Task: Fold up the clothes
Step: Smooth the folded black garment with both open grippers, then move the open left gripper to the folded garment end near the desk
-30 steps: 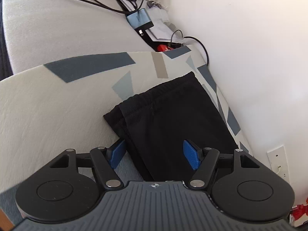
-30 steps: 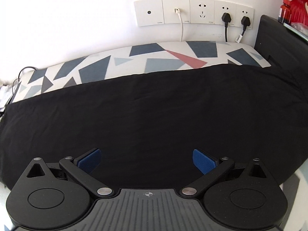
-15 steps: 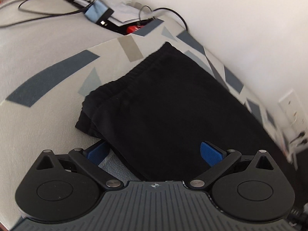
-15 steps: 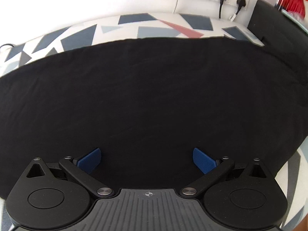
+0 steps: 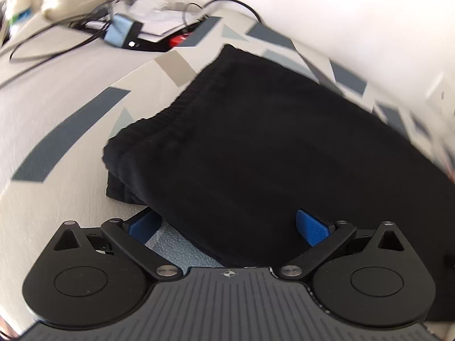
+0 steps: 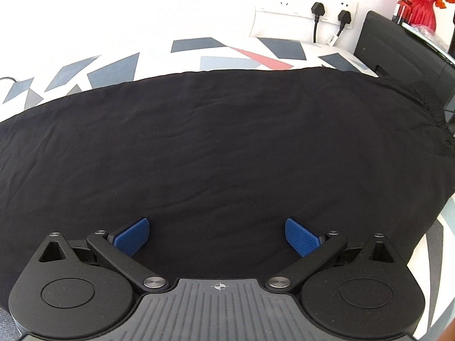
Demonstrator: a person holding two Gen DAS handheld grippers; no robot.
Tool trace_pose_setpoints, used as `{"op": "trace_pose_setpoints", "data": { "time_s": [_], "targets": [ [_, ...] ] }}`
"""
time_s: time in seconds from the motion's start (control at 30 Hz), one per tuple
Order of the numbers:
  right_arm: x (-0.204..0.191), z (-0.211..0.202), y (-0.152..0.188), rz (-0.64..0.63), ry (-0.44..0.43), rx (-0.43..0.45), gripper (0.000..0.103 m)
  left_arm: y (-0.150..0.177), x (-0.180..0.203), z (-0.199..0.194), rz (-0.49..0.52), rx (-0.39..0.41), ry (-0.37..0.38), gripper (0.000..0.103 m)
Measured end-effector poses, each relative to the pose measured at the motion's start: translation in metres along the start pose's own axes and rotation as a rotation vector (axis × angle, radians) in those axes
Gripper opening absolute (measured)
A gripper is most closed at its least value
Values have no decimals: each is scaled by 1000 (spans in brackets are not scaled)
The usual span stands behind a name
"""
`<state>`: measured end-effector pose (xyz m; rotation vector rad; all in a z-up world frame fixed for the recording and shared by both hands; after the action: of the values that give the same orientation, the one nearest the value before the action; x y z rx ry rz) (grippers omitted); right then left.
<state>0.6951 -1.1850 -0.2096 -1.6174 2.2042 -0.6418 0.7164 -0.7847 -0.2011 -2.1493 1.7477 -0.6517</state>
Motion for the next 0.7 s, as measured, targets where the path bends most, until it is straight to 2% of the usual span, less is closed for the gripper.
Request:
{"op": "trace_pose_setpoints", "data": {
  "time_s": [0.07, 0.23, 0.3, 0.4, 0.5, 0.57, 0.7],
  "targets": [
    [1, -1, 1, -1, -4, 12, 102, 1, 2, 0, 10, 1, -14, 103],
    [2, -3, 2, -7, -13, 29, 102, 1, -6, -6, -20, -17, 29, 103],
    [3, -4, 2, -11, -17, 30, 102, 5, -20, -15, -97, 2, 83, 103],
    [3, -5, 3, -18, -24, 34, 102, 15, -48, -30, -272, 73, 194, 103],
    [3, -5, 5, -24, -28, 45, 102, 21, -61, -33, -351, 124, 254, 103],
    [3, -5, 5, -26, -29, 49, 102, 19, -59, -32, -333, 132, 231, 103],
    [2, -7, 5, -26, -28, 41, 102, 7, -42, -24, -265, 121, 137, 101]
  ]
}}
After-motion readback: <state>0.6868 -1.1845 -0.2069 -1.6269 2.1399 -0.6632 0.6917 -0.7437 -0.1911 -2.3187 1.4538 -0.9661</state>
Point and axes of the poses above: each gripper's, at about its wrist camera, not at the fingertips, and z roughly the way its jaws point, x to its right, y to its underside, the point moved 5 cm from there along z, roughly the way its jaws point, and after that the axes turned 3 degrees about -x, right-handed, at the moved point
